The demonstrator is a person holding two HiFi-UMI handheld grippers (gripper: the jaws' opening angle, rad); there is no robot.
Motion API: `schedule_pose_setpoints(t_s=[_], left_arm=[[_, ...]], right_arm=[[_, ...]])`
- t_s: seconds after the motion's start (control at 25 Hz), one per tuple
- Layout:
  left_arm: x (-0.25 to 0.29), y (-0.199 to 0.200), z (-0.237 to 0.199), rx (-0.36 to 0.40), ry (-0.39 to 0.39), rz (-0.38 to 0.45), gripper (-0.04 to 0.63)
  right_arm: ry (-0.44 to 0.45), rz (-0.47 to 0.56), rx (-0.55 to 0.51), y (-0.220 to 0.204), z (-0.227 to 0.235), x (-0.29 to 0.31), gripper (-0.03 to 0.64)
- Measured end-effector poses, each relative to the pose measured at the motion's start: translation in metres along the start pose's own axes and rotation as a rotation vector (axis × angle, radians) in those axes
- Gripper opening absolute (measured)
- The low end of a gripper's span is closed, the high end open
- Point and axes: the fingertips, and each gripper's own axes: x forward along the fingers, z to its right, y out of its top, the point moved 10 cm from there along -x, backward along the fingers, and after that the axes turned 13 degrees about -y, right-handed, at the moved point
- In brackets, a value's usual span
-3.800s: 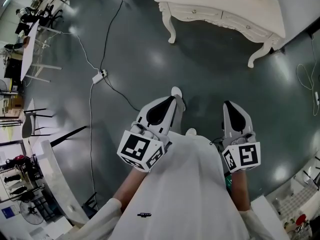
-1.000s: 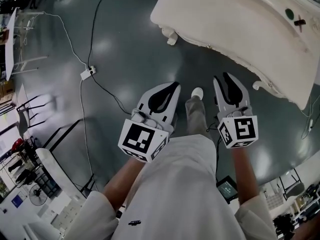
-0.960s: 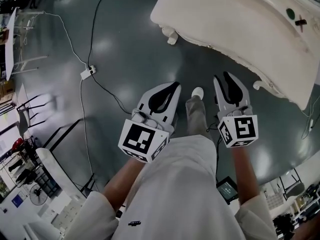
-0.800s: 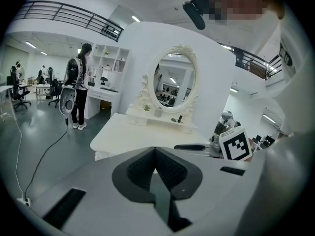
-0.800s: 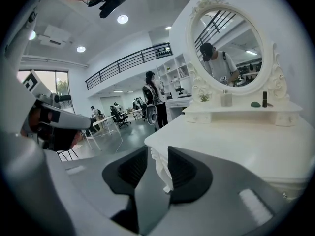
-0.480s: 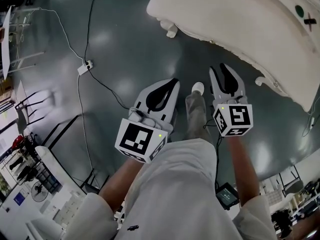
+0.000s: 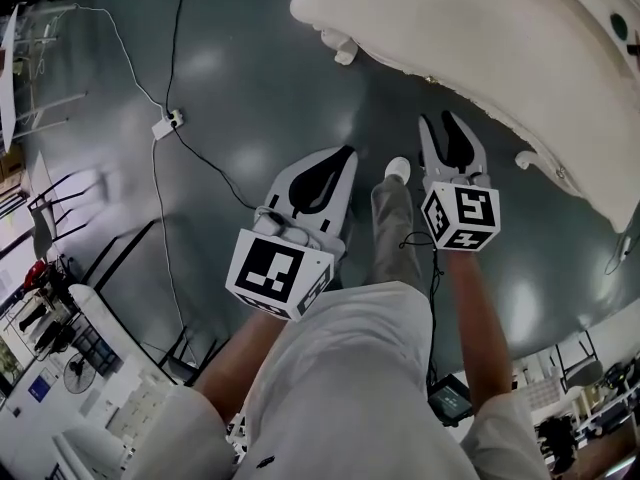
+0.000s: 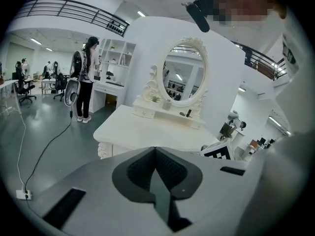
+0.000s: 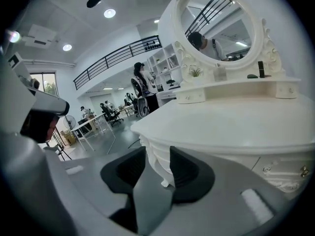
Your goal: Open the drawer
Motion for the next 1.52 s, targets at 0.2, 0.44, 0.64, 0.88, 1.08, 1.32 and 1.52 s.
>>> schedule_pose_setpoints(t_s=[0.2, 0.44, 0.64, 0.88, 1.08, 1.32, 1.52], left_arm=[[0.008, -0.006, -0.009, -0.023, 0.014, -0.004, 0.009], [0.016, -0.013, -0.015, -0.04, 0.023, -0.014, 0.009], [0.02, -0.021, -0.016, -0.054, 0.029, -0.018, 0.009], [0.028, -0.027, -0.018, -0.06, 0.027, -0.03, 0.009], [0.031, -0.031, -0.021, -0.065, 0.031, -0.032, 0.009], [0.034, -0.04, -0.026, -0.087, 0.025, -0.047, 0.009], [0.036, -0.043, -0.024, -0.093, 0.019, -0.049, 0.009]], right_arm=[[-0.012, -0.017, 0.045, -0.011, 0.001, 0.016, 0.169], [-0.038, -0.036, 0.086, -0.02, 0.01, 0.034, 0.172], [-0.05, -0.051, 0.104, -0.026, 0.017, 0.044, 0.172], [-0.061, -0.066, 0.112, -0.036, 0.021, 0.059, 0.179], [-0.066, -0.08, 0.12, -0.043, 0.021, 0.071, 0.19], [-0.084, -0.1, 0.135, -0.05, 0.026, 0.085, 0.199], [-0.093, -0.108, 0.141, -0.05, 0.029, 0.092, 0.199]])
